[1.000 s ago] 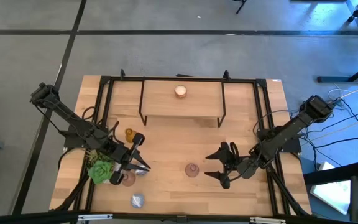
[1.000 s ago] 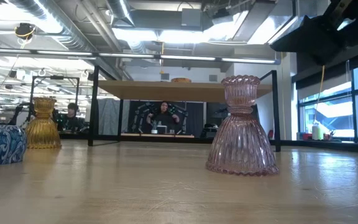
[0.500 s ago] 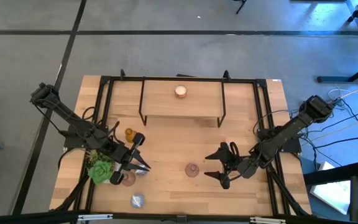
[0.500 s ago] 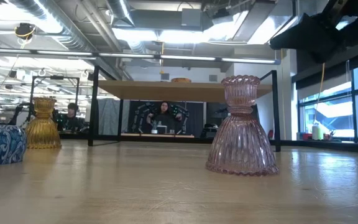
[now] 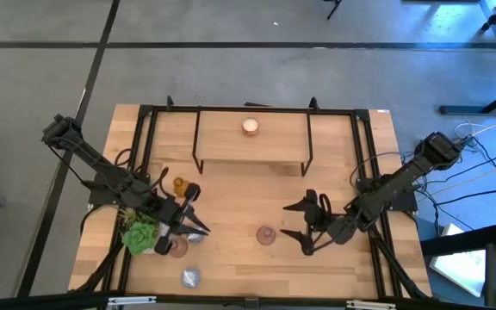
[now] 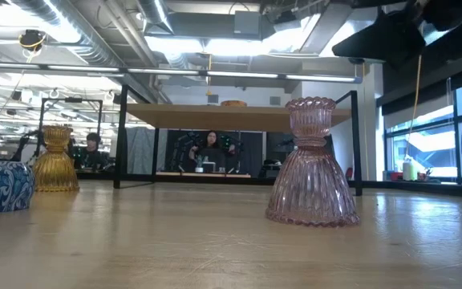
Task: Pick & Place candle stick holders
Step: Put the right pink glass candle holder on the shelf
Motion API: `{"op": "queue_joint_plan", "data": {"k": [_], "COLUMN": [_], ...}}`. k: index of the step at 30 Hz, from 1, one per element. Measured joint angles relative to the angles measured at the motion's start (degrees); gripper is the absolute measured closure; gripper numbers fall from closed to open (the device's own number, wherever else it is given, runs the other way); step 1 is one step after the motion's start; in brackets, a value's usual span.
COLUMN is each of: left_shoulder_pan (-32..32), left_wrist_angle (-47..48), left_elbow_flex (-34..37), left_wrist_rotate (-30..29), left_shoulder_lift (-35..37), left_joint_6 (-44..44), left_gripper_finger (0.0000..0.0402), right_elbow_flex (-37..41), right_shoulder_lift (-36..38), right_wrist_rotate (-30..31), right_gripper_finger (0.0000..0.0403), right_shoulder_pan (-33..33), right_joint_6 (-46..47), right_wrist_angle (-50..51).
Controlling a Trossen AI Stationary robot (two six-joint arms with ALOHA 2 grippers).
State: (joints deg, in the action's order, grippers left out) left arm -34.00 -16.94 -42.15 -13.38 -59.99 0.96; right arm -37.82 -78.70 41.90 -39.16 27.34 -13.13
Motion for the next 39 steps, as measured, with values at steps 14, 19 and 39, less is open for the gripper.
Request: {"op": "queue_joint_plan", "data": {"k": [14,19,39], "left_shoulder_pan": [0.0,0.0,1.04], "left_wrist_angle": [1.85,2.22,13.92], "left_elbow_flex": [0.0,0.0,0.0], "left_wrist_rotate": [-3.68,-3.68,-24.0], "left_shoulder_lift": [0.0,0.0,0.0], "left_joint_6": [2.83,3.22,12.43], "left_gripper_finger": [0.0371,0.0371,0.0371], "right_elbow_flex": [0.0,0.0,0.0], "right_shoulder_lift": [0.0,0.0,-0.15], "right_wrist_rotate": [0.05,0.05,-8.08], "right_gripper_finger": [0.0056,0.0056,0.0056], "right_shoulder_pan": [2.04,2.04,10.1], "right_joint_6": [-0.23,-0.23,-0.93], "right_wrist_angle": [-0.04,-0.04,-5.58]}}
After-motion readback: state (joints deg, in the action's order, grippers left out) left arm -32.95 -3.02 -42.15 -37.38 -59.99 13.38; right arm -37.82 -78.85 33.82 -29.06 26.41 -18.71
